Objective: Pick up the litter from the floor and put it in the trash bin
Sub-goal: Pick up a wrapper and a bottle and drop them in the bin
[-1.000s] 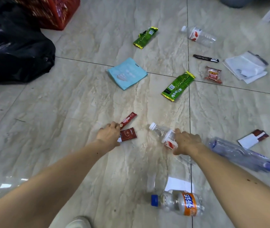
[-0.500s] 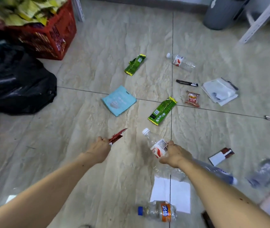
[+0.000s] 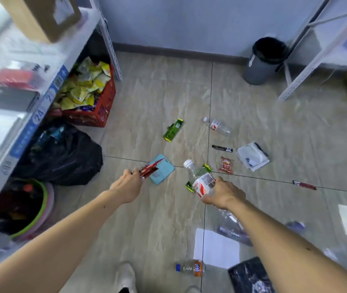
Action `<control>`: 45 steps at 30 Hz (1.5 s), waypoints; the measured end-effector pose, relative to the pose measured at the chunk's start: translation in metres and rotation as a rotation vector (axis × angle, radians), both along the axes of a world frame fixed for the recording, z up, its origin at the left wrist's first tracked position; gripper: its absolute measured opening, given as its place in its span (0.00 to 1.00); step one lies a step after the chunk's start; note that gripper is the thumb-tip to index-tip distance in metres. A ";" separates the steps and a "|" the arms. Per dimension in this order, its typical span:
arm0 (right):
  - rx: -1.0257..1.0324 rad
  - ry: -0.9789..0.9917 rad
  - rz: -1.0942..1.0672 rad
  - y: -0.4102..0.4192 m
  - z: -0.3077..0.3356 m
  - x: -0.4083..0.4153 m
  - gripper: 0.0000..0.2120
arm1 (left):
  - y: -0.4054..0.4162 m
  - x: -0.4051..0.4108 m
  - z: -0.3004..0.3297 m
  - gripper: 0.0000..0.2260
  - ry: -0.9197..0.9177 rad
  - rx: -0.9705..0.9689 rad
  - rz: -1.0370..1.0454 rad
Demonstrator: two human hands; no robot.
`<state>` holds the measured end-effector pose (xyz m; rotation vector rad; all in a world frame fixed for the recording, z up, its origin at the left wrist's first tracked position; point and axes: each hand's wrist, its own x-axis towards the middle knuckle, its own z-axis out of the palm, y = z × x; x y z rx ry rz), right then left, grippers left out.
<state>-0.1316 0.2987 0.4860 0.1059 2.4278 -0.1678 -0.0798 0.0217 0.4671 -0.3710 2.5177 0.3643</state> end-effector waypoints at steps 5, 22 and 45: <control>0.009 0.008 -0.030 -0.042 0.082 -0.039 0.33 | -0.058 -0.042 0.078 0.16 0.003 -0.020 -0.043; 0.049 0.120 -0.241 -0.100 0.195 -0.203 0.26 | -0.132 -0.294 0.215 0.13 0.106 0.050 -0.119; -0.120 0.088 -0.755 -0.050 0.217 -0.650 0.29 | -0.058 -0.847 0.243 0.15 0.172 -0.028 -0.574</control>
